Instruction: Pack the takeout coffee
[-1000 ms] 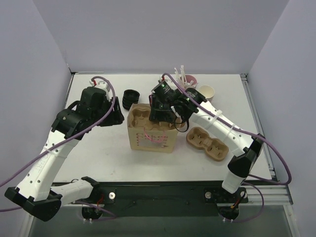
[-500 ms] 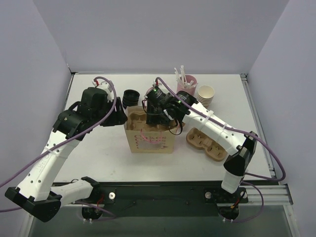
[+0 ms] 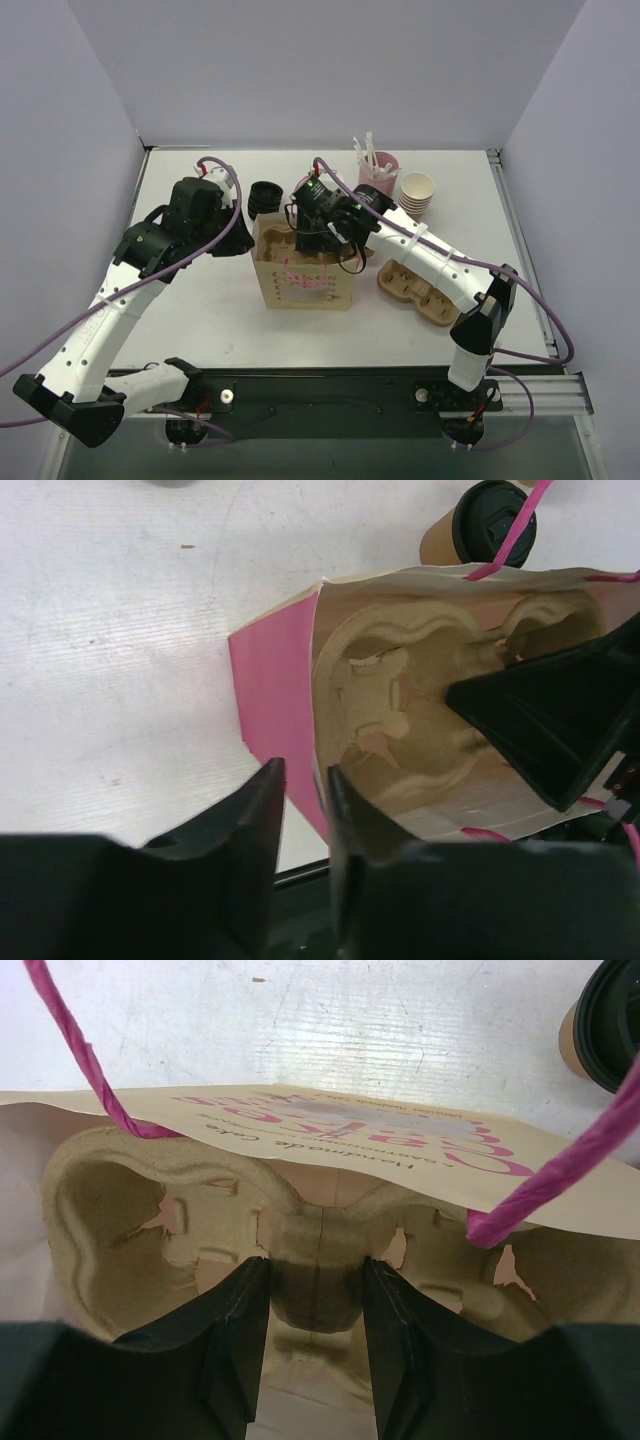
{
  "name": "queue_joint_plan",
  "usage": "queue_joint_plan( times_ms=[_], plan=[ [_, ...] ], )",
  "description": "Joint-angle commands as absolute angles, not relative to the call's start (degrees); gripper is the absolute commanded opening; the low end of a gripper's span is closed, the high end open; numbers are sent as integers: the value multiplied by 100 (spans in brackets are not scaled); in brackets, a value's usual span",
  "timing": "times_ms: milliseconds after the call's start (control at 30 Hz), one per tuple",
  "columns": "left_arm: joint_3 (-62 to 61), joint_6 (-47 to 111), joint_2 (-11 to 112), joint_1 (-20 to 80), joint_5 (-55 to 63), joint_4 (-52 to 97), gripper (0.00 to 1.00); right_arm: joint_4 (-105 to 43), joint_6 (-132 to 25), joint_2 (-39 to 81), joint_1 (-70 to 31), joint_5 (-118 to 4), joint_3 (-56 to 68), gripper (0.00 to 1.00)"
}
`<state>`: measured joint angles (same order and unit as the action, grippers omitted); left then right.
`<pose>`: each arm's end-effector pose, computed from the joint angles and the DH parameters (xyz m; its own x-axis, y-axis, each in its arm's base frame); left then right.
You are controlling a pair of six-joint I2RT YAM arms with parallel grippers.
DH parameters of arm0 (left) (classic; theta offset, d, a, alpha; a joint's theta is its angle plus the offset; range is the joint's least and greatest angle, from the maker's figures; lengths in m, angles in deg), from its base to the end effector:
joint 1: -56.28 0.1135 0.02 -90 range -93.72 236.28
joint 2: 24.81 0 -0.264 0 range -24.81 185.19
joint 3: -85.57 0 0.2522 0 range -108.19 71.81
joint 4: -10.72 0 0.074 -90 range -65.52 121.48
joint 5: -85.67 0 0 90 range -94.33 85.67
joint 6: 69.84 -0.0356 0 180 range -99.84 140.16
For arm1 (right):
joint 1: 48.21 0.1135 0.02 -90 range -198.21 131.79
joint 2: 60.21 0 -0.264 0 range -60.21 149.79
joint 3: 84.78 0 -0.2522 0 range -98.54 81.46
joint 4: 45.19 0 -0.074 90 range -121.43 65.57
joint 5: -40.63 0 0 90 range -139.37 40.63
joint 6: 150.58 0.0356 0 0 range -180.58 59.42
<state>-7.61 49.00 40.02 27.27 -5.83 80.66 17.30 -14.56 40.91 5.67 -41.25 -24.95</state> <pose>0.1855 -0.1018 0.3994 -0.7341 -0.1443 -0.6635 0.1296 0.9294 -0.3455 0.2331 0.3110 0.3797 -0.8134 0.0938 -0.5741 -0.2217 0.8624 0.4550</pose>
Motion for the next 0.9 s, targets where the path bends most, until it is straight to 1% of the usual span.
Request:
queue_joint_plan(
  times_ms=[0, 33, 133, 300, 467, 733, 867],
  plan=[
    [-835, 4723, 4005, 2728, -433, 7800, 21, 1972, -1383, 4121, 645, -3803, -2534, 34],
    [-870, 4723, 4005, 2719, -433, 7809, 10, 1981, -1348, 4086, 645, -3751, -2489, 34],
    [-914, 4732, 3987, 2702, -268, 7836, 0, 1972, -1286, 4051, 654, -3584, -2331, 34],
    [-782, 4951, 3917, 2693, 120, 7818, 0, 1963, -1294, 4147, 663, -3364, -2278, 35],
    [-738, 5013, 3882, 2675, 138, 7976, 0, 1797, -1295, 4218, 698, -3197, -2085, 35],
    [-650, 5136, 3882, 2640, 261, 8038, 0, 1629, -1233, 4367, 698, -3258, -1909, 34],
    [-563, 5163, 3812, 2649, 226, 8090, 0, 1515, -1154, 4350, 707, -3258, -1603, 34]
  ],
)
